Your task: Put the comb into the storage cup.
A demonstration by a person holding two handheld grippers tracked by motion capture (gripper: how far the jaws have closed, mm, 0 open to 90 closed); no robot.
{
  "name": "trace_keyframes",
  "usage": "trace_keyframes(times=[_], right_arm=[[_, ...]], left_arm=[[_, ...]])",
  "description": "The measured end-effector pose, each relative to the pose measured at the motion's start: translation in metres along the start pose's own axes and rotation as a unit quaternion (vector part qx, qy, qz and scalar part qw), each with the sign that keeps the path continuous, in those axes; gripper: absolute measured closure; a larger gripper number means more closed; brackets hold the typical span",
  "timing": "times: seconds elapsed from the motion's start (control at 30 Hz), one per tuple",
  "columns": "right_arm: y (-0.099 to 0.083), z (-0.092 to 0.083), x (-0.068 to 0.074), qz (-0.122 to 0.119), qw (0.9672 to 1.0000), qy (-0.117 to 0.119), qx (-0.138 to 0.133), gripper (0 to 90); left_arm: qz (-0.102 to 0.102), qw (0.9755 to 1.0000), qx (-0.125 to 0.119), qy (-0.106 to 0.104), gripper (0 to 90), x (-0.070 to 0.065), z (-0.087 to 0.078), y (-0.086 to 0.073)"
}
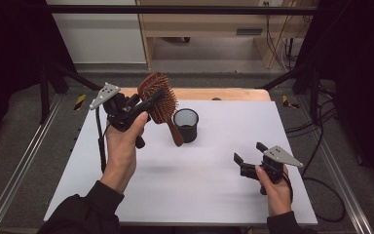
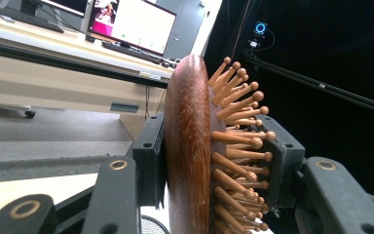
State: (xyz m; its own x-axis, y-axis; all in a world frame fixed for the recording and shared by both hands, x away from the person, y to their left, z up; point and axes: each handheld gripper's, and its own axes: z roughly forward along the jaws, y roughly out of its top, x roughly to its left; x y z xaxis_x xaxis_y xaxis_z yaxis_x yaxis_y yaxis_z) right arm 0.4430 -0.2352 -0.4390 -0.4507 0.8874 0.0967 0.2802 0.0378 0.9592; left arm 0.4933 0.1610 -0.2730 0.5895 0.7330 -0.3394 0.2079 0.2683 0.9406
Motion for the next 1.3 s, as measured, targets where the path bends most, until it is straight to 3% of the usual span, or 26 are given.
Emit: trace_keyframes(times=[0.6, 1.3], right_arm=[[0.001, -0.004, -0.002, 0.009, 0.9999, -0.005, -0.007, 4.7], [0.001, -0.001, -0.002, 0.014, 0.9998, 0.006, -0.011, 4.6]], left_arm=[[0.016, 0.9998, 0.005, 0.006, 52.1, -0.008, 0.014, 0.017], [0.026, 0.9995, 0.013, 0.006, 52.1, -0.009, 0.040, 0.015]])
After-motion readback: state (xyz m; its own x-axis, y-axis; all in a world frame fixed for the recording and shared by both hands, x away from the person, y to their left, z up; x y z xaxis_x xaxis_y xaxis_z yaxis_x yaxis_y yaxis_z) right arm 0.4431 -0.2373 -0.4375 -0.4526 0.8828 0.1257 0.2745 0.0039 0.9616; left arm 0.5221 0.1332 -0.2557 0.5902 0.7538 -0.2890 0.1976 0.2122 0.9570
